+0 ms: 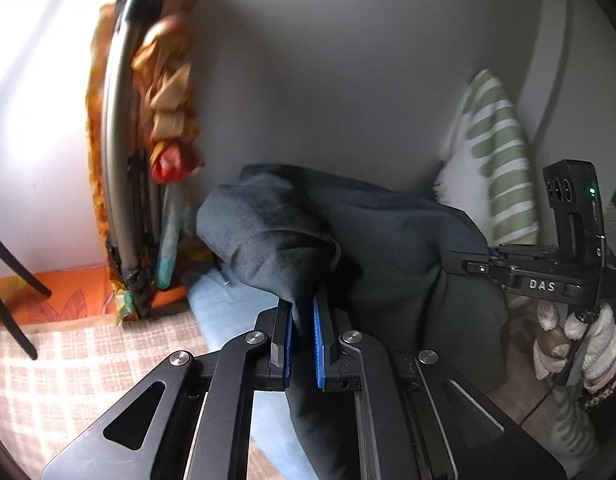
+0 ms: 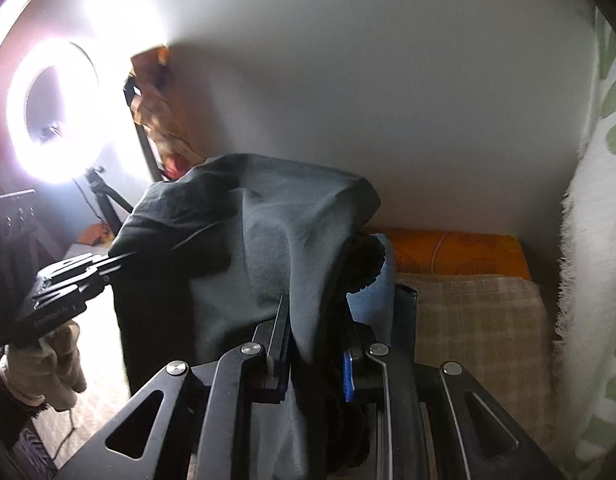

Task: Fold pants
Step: 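Lower the pants bundle onto the blue towel and open both tools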

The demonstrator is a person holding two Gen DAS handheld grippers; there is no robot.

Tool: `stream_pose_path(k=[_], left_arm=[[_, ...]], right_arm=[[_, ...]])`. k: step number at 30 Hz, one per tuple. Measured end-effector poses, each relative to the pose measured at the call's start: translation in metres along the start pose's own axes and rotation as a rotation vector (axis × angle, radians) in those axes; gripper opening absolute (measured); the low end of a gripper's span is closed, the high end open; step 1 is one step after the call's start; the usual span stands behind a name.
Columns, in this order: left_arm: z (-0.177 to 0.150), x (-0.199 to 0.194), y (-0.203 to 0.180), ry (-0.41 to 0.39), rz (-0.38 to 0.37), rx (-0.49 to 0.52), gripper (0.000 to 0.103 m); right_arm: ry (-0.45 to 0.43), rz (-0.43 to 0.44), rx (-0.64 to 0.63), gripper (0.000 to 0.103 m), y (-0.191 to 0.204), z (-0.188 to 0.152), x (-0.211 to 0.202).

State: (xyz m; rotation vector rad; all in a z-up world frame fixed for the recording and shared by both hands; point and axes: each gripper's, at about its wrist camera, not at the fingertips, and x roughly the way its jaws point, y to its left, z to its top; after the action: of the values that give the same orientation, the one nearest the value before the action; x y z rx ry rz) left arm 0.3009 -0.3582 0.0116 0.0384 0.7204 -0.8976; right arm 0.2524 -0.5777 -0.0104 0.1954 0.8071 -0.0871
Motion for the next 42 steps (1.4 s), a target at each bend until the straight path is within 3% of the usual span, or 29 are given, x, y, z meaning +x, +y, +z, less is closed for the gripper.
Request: stream_pose_path(k=[3, 7, 11, 13, 19, 21, 25, 31, 42], left_arm=[[-0.004, 0.016, 0.011, 0.028, 0.044, -0.006, 0.007], [-0.011, 0.027, 0.024, 0.082, 0.107, -0.024, 0.009], [-0.011, 0.018, 0.030, 0.069, 0.114, -0.024, 0.018], [-0.012, 0.012, 0.030, 0.067, 0.108, -0.031, 0.023], [-0.012, -0.015, 0.031, 0.058, 0.081, -0.051, 0.047], [-0.014, -0.030, 0.029, 0.055, 0.073, -0.047, 0.048], [-0.019, -0.057, 0.018, 0.047, 0.063, -0.041, 0.062], [-0.031, -0.092, -0.003, 0.032, 0.069, -0.033, 0.071], [-0.063, -0.163, -0.032, -0.012, 0.065, 0.000, 0.074]], right_arm=[[0.030, -0.002, -0.004, 0.019, -0.010, -0.001, 0.023], [0.071, -0.119, -0.008, 0.043, -0.020, -0.002, 0.039], [0.060, -0.136, 0.021, 0.050, -0.025, -0.006, 0.032], [0.052, -0.167, 0.016, 0.060, -0.022, -0.008, 0.026], [0.010, -0.180, 0.023, 0.068, -0.007, -0.013, 0.000], [-0.004, -0.190, 0.018, 0.071, -0.003, -0.018, -0.012], [-0.039, -0.190, 0.041, 0.075, 0.008, -0.029, -0.041], [-0.080, -0.202, 0.026, 0.084, 0.027, -0.048, -0.083], [-0.146, -0.197, -0.006, 0.094, 0.076, -0.086, -0.144]])
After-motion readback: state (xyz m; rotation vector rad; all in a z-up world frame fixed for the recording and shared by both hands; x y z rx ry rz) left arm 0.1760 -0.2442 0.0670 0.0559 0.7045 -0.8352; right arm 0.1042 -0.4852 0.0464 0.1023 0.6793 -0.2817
